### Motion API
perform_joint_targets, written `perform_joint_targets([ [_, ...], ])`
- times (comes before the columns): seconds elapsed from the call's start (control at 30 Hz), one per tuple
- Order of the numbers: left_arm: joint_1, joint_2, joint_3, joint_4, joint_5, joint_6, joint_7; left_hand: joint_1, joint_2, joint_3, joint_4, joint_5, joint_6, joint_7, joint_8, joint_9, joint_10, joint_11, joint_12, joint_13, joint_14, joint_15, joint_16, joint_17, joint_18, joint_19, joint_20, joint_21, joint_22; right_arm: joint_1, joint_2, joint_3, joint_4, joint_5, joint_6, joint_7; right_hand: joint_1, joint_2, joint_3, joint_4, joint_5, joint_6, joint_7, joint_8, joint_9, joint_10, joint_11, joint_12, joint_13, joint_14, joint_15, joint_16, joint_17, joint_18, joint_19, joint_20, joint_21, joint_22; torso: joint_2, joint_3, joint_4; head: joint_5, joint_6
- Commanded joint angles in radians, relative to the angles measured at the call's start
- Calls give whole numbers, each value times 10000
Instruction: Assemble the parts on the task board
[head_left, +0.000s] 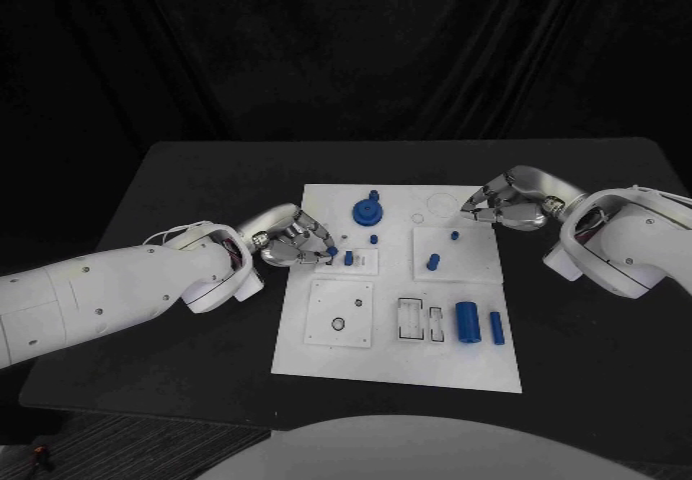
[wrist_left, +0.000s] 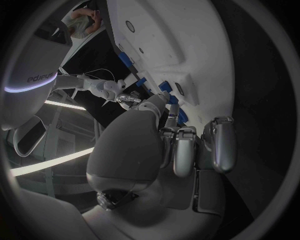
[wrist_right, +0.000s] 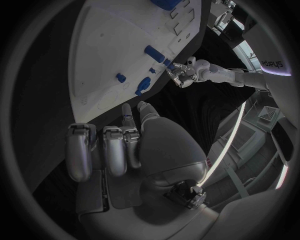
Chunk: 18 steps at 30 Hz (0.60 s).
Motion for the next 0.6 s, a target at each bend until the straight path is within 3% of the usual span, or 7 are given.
perform_joint_targets([
  [0.03, -46, 50, 3, -20, -488, 115, -251, 45, 0, -73, 10, -57, 321, -248, -66, 3, 839, 76, 39, 2451, 1039, 39, 27, 2635, 11, -6, 78, 21, 2019, -26, 2, 6, 7, -11, -10, -33, 111, -10, 58, -19, -57, 52, 12, -60, -11, 1091, -71, -67, 719, 1052, -98, 26, 2635, -5, 738, -47, 8, 2430, 1, 8, -2, 0, 2],
  [0.6, -153, 138, 3, -115, -548, 130, -391, 76, 7, -91, -5, -159, 353, -249, -67, -49, 824, 74, 25, 2440, 1039, 39, 27, 2635, 22, -38, 83, -15, 2005, -42, -6, 6, -27, -11, 85, -58, 125, -13, 97, -42, -48, 57, 13, -61, -11, 1091, -71, -67, 719, 1052, -98, 26, 2635, -6, 738, -47, 9, 2430, -2, 7, -8, 6, 2],
])
